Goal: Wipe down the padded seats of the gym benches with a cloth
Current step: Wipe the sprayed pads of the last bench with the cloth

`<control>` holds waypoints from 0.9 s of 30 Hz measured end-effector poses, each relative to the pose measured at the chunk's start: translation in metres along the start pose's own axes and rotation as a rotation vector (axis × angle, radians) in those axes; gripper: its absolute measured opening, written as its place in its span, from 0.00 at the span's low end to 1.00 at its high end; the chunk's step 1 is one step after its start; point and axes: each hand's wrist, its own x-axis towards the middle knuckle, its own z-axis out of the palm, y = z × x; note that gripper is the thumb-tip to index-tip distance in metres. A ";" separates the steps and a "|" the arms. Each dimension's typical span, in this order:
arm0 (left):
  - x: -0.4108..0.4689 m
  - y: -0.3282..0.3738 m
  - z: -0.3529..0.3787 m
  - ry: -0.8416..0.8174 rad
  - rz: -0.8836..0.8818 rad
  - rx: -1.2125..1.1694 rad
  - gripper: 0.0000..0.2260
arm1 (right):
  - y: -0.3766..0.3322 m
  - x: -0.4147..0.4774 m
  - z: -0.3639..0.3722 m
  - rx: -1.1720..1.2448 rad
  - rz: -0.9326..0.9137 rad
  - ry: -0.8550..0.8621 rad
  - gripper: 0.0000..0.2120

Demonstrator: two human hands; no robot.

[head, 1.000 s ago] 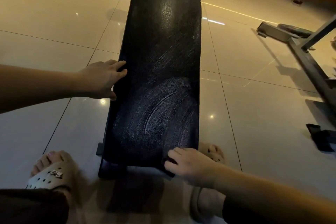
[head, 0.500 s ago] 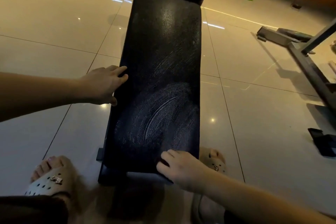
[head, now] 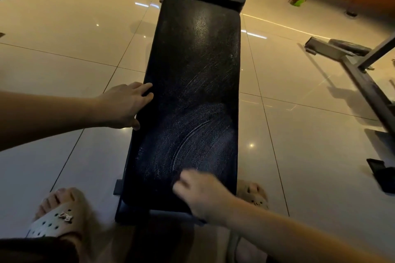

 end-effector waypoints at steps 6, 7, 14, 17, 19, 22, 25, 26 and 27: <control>0.000 -0.001 0.002 0.007 0.005 -0.003 0.47 | 0.091 0.026 -0.028 -0.180 0.176 0.175 0.07; 0.000 -0.001 0.002 0.006 0.007 -0.006 0.48 | 0.114 0.036 -0.040 -0.232 0.333 0.262 0.06; 0.002 -0.001 0.003 0.016 0.001 -0.008 0.48 | 0.070 0.076 -0.023 -0.140 0.639 0.374 0.11; 0.003 -0.001 0.003 0.014 -0.002 -0.016 0.48 | -0.004 0.053 0.007 -0.016 0.193 0.193 0.12; 0.003 -0.002 0.003 0.014 -0.002 -0.024 0.48 | -0.029 0.032 0.014 -0.030 -0.093 -0.053 0.13; 0.002 -0.002 0.004 0.014 -0.003 -0.027 0.48 | 0.008 0.023 -0.001 -0.095 -0.093 -0.011 0.10; 0.002 -0.001 0.004 0.012 0.000 -0.021 0.48 | 0.096 0.036 -0.032 -0.258 0.263 0.190 0.11; 0.002 -0.001 0.004 0.013 0.001 -0.022 0.48 | 0.121 0.041 -0.047 -0.312 0.413 0.227 0.08; 0.002 -0.001 0.004 0.014 0.001 -0.022 0.48 | 0.139 0.047 -0.059 -0.331 0.544 0.282 0.06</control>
